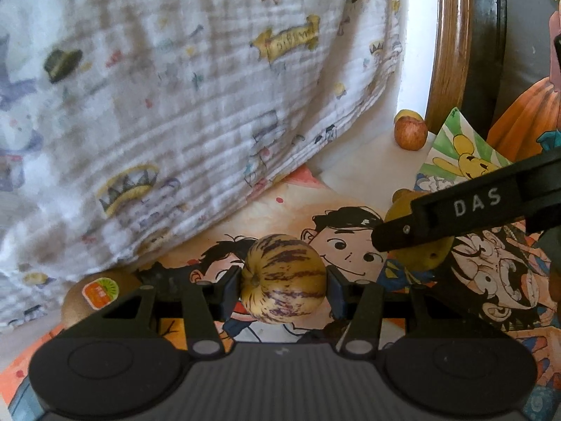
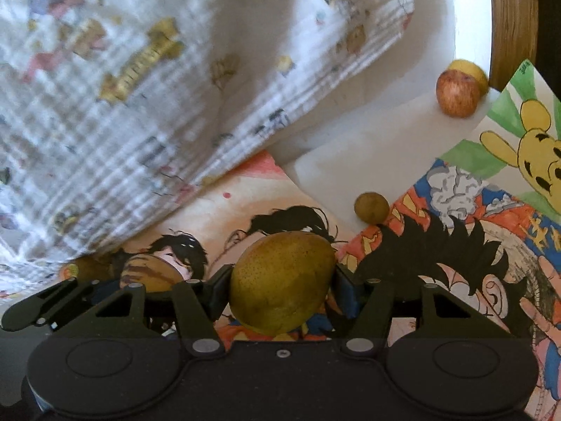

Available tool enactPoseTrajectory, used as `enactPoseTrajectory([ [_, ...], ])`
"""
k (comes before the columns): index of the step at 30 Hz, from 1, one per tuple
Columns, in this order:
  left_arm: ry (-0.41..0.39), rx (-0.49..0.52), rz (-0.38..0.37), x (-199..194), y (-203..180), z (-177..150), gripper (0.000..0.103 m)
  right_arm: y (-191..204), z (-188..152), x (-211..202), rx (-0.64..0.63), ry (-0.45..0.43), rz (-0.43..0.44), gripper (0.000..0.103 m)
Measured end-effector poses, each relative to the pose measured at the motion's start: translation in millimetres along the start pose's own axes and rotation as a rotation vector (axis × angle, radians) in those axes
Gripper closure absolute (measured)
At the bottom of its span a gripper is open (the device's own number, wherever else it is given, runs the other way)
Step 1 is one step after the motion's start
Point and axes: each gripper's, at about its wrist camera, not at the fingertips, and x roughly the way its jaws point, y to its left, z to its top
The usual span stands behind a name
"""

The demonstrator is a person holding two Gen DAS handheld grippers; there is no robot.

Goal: Organize fruits
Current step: 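Lift the pepino with the left tool while the right tool lifts the pear toward the tray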

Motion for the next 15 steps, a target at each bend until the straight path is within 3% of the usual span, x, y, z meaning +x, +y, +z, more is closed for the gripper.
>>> enactPoseTrajectory([
  [15,-0.093,-0.006,0.016,-75.5,-7.2,10.8,0.048,35.0,-3.1,-115.4,-0.059,-0.147,0.072,0.041],
])
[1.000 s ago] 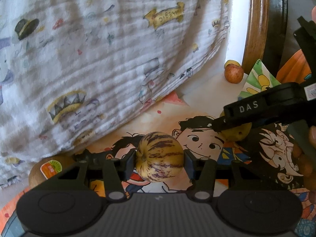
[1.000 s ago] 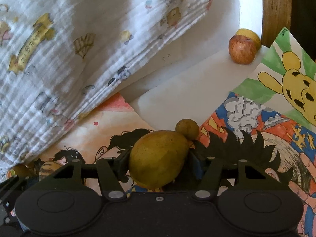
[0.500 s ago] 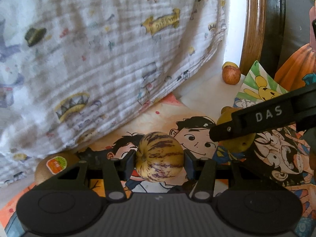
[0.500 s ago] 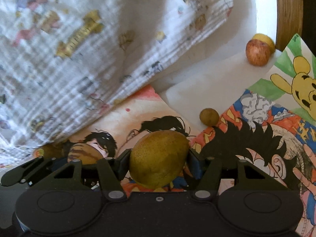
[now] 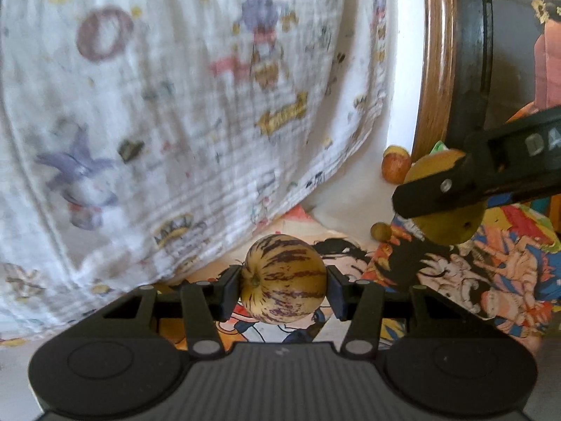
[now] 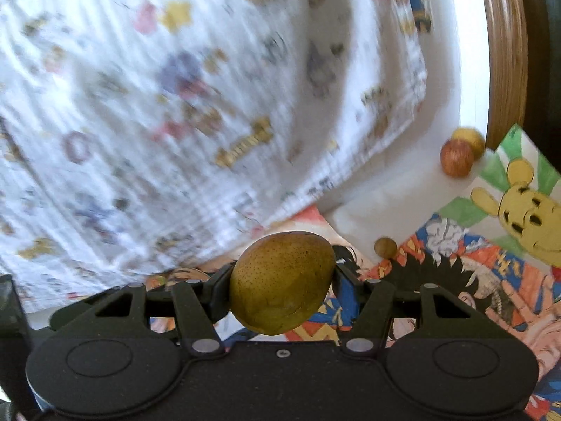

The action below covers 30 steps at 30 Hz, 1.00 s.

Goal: Organize fruits
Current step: 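Lift the pepino with the left tool while the right tool lifts the pear toward the tray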

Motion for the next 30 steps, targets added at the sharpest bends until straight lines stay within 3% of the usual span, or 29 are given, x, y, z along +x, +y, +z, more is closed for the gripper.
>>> enactPoseTrajectory([
  [12,-0.106,0.008,0.005,-91.7,-18.9,8.0,0.048,33.2,-13.9,-125.8,-0.039,-0.14,0.038,0.04],
  [21,-0.169,0.017,-0.017,-165.3,-35.8,-2.3,0.048,35.6,-52.9,-208.7,-0.04,-0.202,0.047,0.04],
  [30,-0.175,0.018,-0.048,-211.0,-50.3,-29.1,0.048,17.1,-106.7,-274.6,-0.01,-0.249,-0.014,0.04],
])
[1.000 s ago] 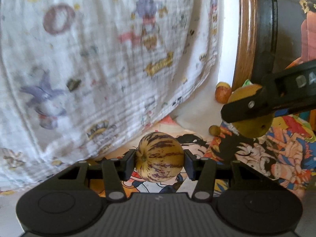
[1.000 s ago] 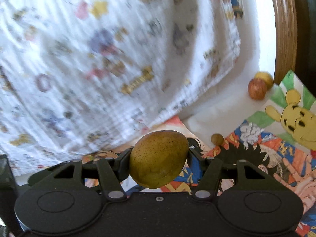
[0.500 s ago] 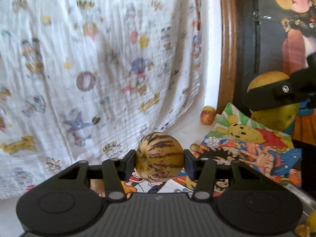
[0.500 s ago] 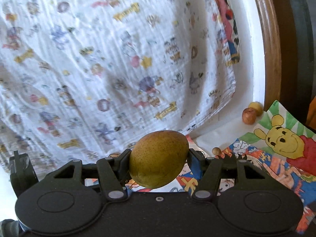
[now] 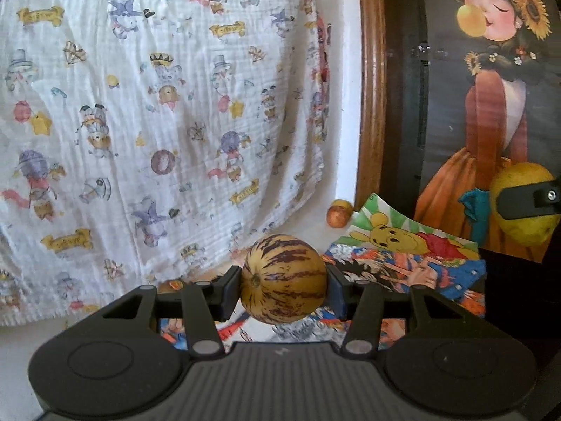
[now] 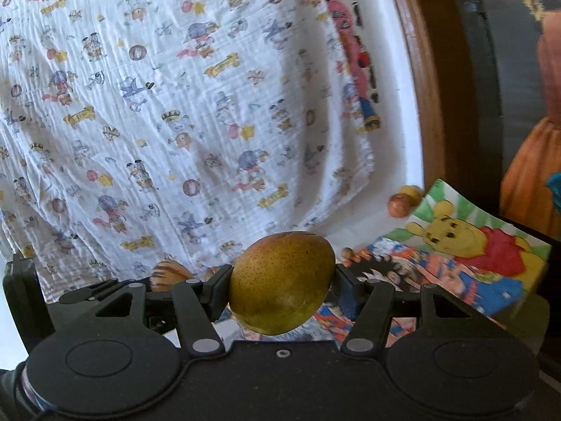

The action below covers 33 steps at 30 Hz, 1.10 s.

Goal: Organize fruits
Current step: 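Lift the pepino with the left tool while the right tool lifts the pear toward the tray, then lower the pepino and the pear over the metal tray with both tools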

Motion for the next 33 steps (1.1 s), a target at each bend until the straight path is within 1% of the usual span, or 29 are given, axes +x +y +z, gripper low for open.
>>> enactPoseTrajectory([
  [4,0.02,0.004,-0.026,-12.3,-11.8,-14.1,0.048,-10.2,-20.4,-24.1,0.012,0.002,-0.039,0.04],
  [9,0.053,0.007,-0.064,-22.1,-27.1,-34.4,0.048,-25.3,-46.3,-43.1,0.04,0.018,-0.088,0.04],
  [12,0.08,0.007,-0.086,-21.6,-35.2,-45.0,0.048,-34.9,-63.0,-49.2,0.056,0.036,-0.12,0.04],
  [19,0.13,0.019,-0.127,-13.9,-51.3,-61.6,0.048,-49.8,-91.9,-49.0,0.096,0.08,-0.15,0.04],
  [25,0.158,0.037,-0.149,0.8,-63.9,-65.2,0.048,-60.8,-102.8,-39.6,0.122,0.11,-0.153,0.04],
  [33,0.197,0.047,-0.17,33.7,-77.0,-65.8,0.048,-80.0,-99.2,-20.2,0.125,0.131,-0.171,0.04],
])
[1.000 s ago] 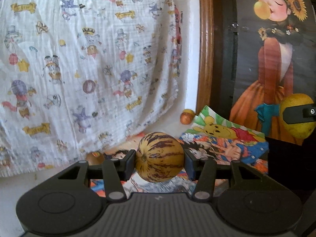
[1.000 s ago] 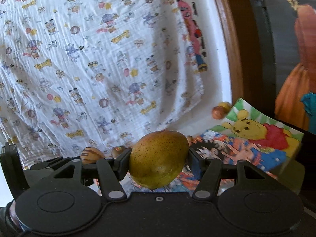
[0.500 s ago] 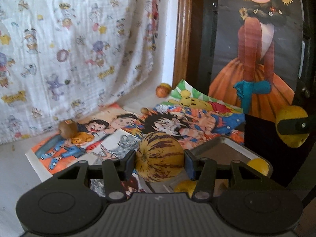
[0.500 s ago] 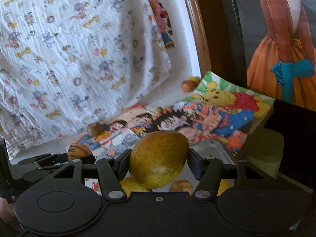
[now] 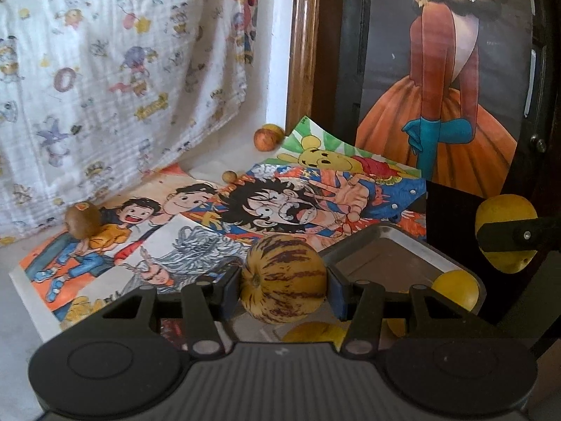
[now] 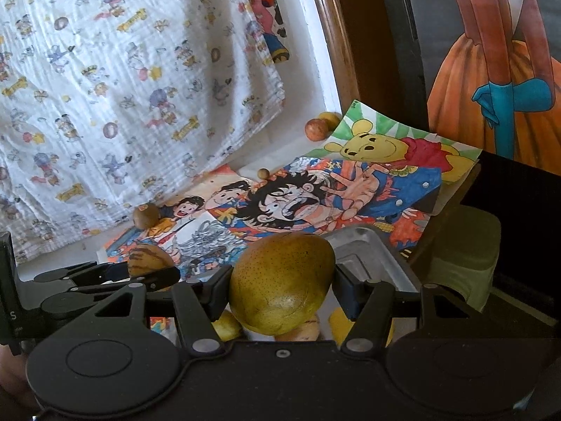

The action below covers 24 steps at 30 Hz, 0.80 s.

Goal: Organize fruits
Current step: 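Lower the pepino and the pear over the metal tray with both tools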

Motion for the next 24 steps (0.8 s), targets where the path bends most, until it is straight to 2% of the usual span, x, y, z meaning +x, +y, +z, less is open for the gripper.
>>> enactPoseTrajectory([
  [11,0.07,0.013,-0.039,55.2,-14.3,7.2,0.048,-22.6,20.1,61.0,-0.022,0.061,-0.037,0.04],
  [24,0.148,0.024,-0.05,96.7,-25.1,0.5,0.048,-44.9,10.4,136.4,-0.056,0.184,-0.082,0.04],
])
